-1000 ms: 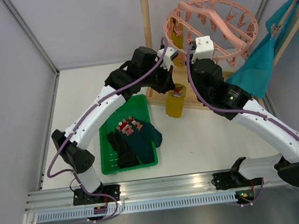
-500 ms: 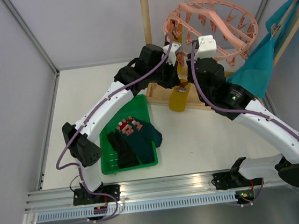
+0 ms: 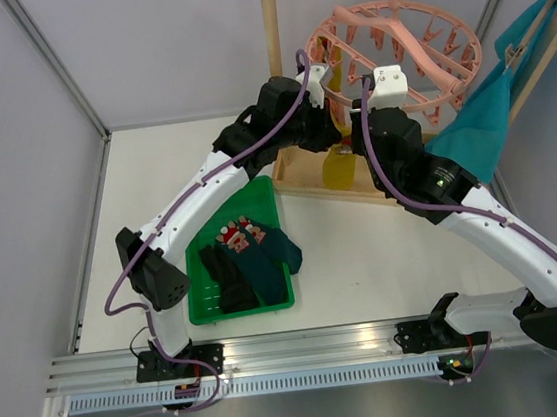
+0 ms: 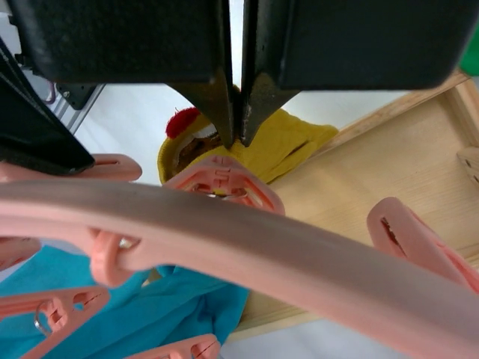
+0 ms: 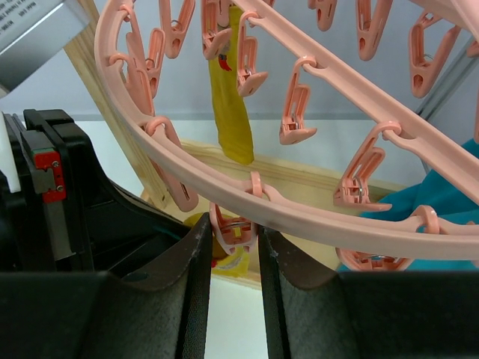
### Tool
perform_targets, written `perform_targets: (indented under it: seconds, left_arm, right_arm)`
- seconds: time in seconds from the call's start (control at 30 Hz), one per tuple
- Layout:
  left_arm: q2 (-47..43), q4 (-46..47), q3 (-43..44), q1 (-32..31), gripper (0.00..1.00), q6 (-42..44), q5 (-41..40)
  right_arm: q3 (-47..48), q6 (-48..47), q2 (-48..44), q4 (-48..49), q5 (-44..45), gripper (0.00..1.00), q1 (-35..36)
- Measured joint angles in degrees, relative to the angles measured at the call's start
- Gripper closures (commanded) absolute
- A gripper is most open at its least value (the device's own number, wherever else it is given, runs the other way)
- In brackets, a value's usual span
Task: Clip the socks to the hanger
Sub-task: Clamp the sock onto the hanger.
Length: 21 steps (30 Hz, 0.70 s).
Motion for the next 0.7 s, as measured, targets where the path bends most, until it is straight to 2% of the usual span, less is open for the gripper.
perform_targets:
  seconds: [0.7]
  left_arm:
    - [0.0, 3.8, -0.3, 0.0, 0.98, -3.3, 0.2]
  right_arm:
    - [0.1, 0.3, 0.0, -0.2, 0.0, 1.00, 0.0]
